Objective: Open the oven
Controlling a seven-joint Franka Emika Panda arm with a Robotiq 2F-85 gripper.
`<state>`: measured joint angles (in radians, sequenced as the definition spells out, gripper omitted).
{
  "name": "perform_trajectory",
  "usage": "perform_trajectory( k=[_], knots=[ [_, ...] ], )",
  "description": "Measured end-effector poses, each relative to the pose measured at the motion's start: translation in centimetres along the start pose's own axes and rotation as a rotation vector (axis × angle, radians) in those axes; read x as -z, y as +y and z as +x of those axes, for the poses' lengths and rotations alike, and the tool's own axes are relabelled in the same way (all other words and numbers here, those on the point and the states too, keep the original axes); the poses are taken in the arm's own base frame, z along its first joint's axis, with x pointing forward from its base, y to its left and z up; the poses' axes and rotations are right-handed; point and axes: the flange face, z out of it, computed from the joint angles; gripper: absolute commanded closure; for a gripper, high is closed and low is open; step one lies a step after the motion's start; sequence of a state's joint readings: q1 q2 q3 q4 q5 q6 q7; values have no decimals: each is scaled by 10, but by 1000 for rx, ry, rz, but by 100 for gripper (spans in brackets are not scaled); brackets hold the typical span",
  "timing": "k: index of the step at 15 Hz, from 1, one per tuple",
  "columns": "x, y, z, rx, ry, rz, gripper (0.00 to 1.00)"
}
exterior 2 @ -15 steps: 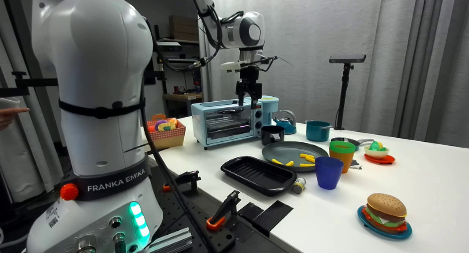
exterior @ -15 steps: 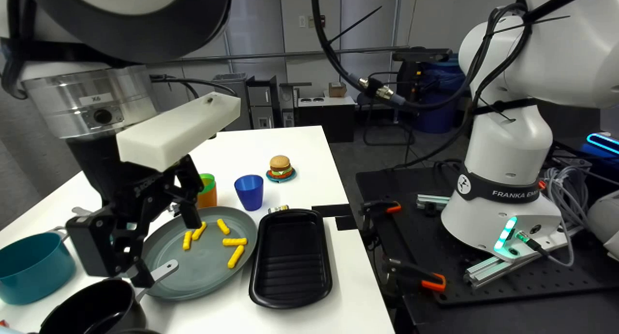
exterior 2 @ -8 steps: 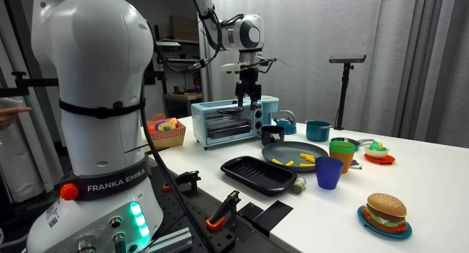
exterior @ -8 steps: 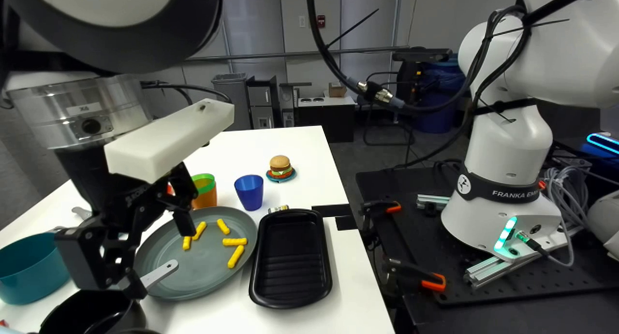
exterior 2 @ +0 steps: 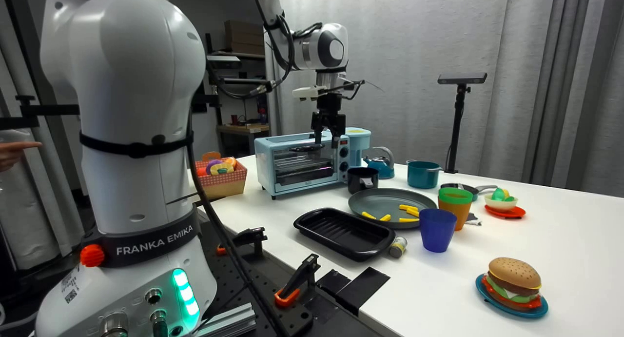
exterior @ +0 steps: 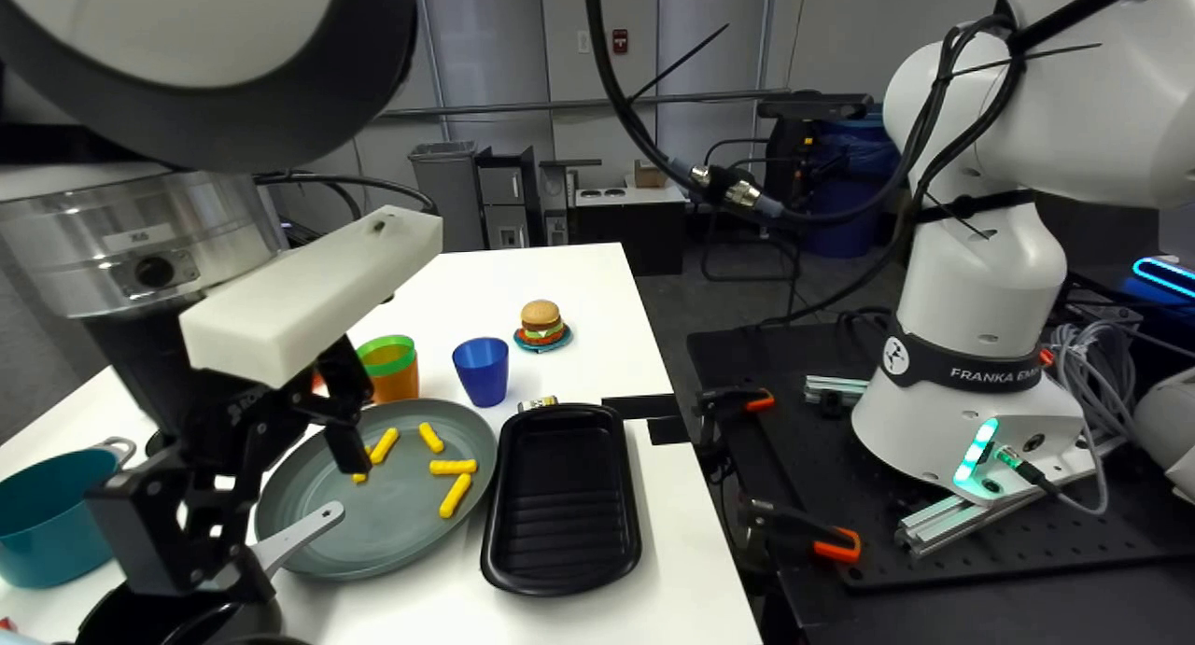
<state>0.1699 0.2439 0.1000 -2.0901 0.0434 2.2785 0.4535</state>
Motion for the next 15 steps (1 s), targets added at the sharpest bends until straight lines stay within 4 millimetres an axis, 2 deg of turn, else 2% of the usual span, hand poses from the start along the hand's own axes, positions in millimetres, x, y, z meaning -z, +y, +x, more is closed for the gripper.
perform_trajectory(
  k=[15],
  knots=[
    [-4,-23,-10,4,20,-43,0]
  ],
)
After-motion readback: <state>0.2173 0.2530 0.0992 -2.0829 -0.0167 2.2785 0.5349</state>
